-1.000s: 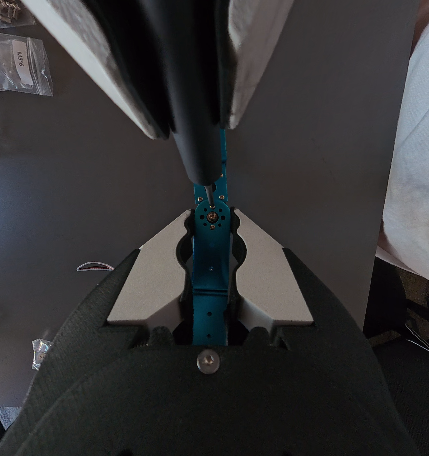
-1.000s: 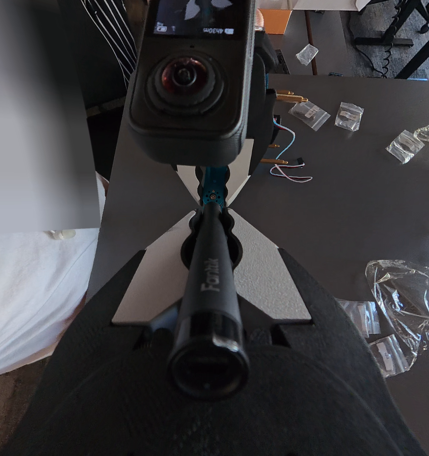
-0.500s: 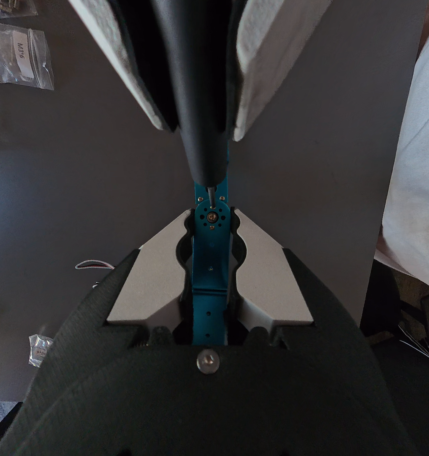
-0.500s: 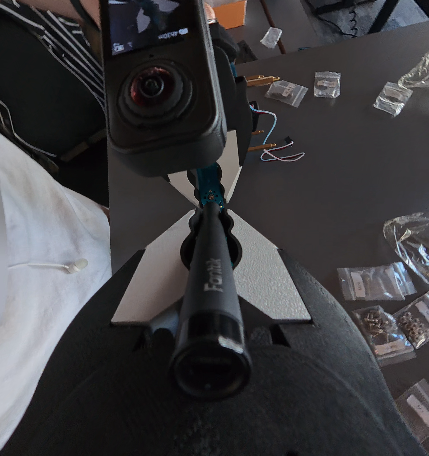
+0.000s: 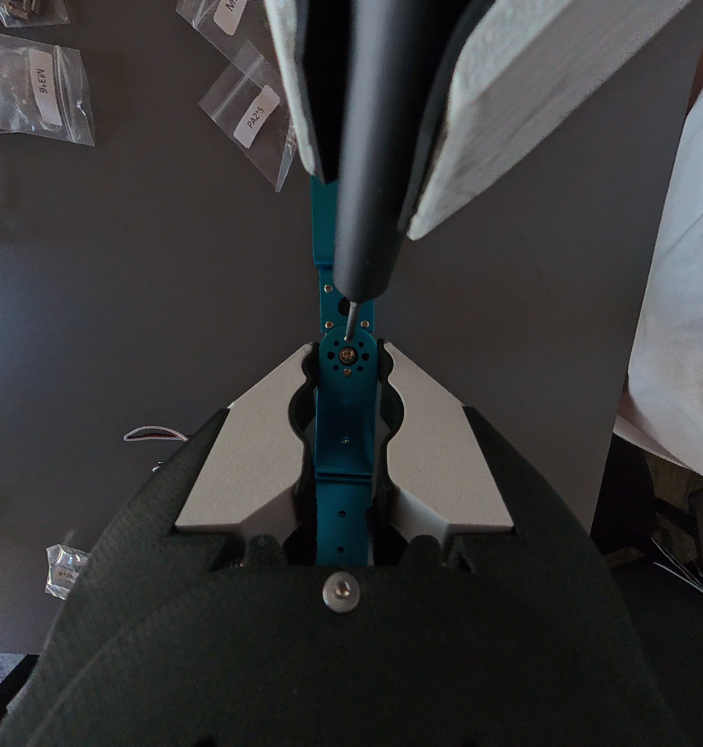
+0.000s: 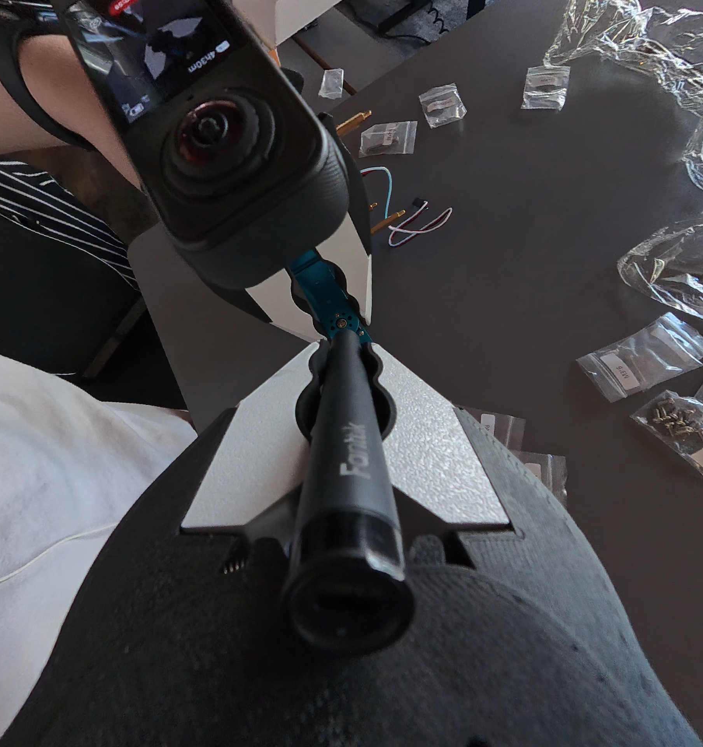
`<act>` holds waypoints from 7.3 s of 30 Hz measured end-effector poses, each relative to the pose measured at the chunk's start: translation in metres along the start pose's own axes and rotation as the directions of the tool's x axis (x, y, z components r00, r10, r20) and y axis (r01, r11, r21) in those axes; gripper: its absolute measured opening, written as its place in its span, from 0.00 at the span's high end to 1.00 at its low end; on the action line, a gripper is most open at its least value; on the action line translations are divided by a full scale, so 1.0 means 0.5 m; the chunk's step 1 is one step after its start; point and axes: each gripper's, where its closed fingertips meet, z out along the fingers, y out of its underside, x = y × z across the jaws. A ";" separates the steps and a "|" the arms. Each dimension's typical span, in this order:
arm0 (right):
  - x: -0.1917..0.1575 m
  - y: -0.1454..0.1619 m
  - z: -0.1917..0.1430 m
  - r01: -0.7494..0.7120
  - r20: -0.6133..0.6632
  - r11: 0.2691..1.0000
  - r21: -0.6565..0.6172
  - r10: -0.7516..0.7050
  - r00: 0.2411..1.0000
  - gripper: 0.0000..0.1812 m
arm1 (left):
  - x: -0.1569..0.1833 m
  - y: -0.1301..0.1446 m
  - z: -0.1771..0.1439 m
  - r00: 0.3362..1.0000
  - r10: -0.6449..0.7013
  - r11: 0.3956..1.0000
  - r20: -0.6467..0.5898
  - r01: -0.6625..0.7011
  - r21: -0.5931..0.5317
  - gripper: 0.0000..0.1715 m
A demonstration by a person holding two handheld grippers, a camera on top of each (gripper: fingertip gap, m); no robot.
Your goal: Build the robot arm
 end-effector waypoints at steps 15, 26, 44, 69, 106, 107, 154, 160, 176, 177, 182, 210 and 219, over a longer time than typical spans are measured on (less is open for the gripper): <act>0.003 -0.005 0.003 0.019 -0.043 0.999 -0.050 -0.022 0.999 0.89 | -0.006 -0.004 0.004 1.000 -0.014 1.000 -0.011 0.014 0.006 0.84; 0.004 -0.006 0.004 0.062 -0.030 0.996 -0.066 -0.064 0.998 0.90 | -0.010 -0.004 0.006 1.000 -0.017 1.000 0.006 0.017 0.006 0.84; 0.021 0.003 0.000 0.077 -0.051 0.995 -0.069 -0.081 0.995 0.90 | -0.023 0.005 0.008 0.996 -0.007 1.000 0.091 0.007 -0.001 0.84; 0.017 -0.019 -0.013 0.139 0.022 0.990 0.007 -0.139 0.990 0.90 | -0.020 0.007 0.002 0.997 0.003 1.000 0.072 -0.003 -0.002 0.84; 0.001 -0.014 -0.002 0.310 0.117 0.951 -0.010 -0.306 0.945 0.90 | -0.010 0.009 -0.002 0.997 0.048 0.999 0.056 -0.048 0.000 0.85; 0.000 -0.016 -0.002 0.308 0.119 0.951 -0.004 -0.306 0.945 0.90 | -0.010 0.009 -0.002 0.997 0.049 0.999 0.057 -0.049 0.000 0.85; 0.004 -0.022 0.011 0.347 0.246 0.929 -0.131 -0.308 0.919 0.89 | -0.006 0.008 0.000 0.996 0.064 0.998 0.056 -0.064 -0.003 0.85; 0.006 -0.025 0.012 0.254 0.181 0.952 -0.169 -0.223 0.958 0.89 | -0.008 0.008 0.000 0.996 0.058 0.998 0.061 -0.058 -0.006 0.85; -0.001 -0.016 0.008 -0.097 -0.079 0.981 -0.170 0.084 0.993 0.90 | -0.005 0.010 0.002 0.995 0.063 0.998 0.074 -0.061 -0.028 0.85; -0.002 -0.016 0.008 -0.109 -0.099 0.981 -0.161 0.094 0.991 0.90 | -0.005 0.010 0.002 0.995 0.067 0.997 0.074 -0.065 -0.032 0.85; -0.004 -0.018 0.006 -0.192 -0.170 0.980 -0.055 0.180 0.969 0.90 | -0.005 0.010 0.001 0.995 0.071 0.997 0.065 -0.069 -0.025 0.85; -0.014 -0.007 0.001 -0.299 -0.302 0.945 0.135 0.327 0.896 0.90 | -0.005 0.010 0.003 0.992 0.101 0.994 0.080 -0.098 -0.038 0.84; -0.012 -0.010 0.005 -0.262 -0.286 0.964 0.049 0.265 0.921 0.90 | 0.007 0.001 0.007 0.998 0.057 0.998 0.040 -0.057 0.011 0.71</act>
